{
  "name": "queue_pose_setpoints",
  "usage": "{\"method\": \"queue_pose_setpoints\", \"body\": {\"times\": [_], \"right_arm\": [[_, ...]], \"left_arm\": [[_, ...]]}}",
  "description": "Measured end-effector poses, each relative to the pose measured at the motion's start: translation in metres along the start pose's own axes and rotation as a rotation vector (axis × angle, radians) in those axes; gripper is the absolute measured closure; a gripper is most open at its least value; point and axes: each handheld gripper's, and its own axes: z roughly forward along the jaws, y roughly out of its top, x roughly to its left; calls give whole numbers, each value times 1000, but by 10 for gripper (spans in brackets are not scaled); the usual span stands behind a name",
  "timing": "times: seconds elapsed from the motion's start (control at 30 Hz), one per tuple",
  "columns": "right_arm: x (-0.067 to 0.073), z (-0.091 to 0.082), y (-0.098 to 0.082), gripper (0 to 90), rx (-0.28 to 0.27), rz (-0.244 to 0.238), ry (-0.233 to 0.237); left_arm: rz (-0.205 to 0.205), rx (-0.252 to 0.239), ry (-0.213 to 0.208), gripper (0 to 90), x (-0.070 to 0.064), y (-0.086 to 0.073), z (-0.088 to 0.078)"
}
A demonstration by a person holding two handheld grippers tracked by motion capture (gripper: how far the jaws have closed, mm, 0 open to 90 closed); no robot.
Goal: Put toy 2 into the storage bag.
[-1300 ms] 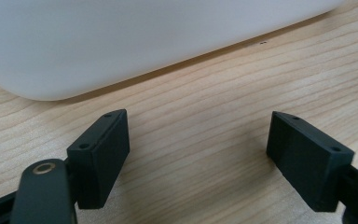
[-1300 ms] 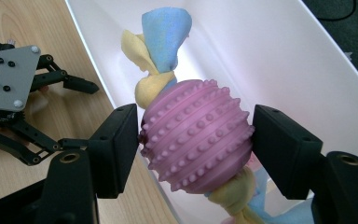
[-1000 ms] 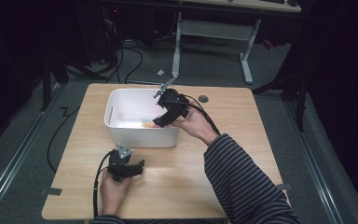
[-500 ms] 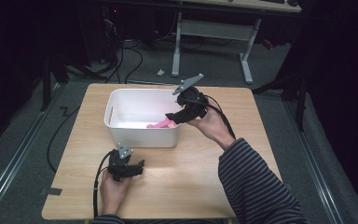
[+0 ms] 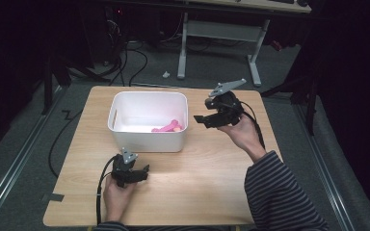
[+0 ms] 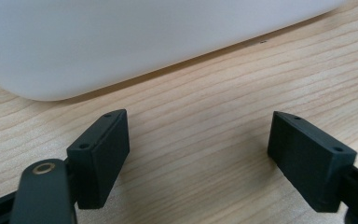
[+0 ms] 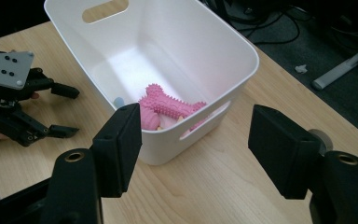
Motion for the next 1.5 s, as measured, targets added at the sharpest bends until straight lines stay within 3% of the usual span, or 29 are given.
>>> {"method": "queue_pose_setpoints", "body": {"times": [0.2, 0.87, 1.23, 1.5], "right_arm": [[-9, -22, -18, 352, -39, 50, -12], [-25, -71, -69, 355, -47, 88, -104], [-26, -89, -92, 355, -42, 111, -117], [-25, -106, -118, 360, -88, 154, -120]], "left_arm": [[0, 0, 0, 210, 0, 0, 0], [0, 0, 0, 208, 0, 0, 0], [1, 0, -1, 208, 0, 0, 0], [0, 0, -1, 208, 0, 0, 0]]}}
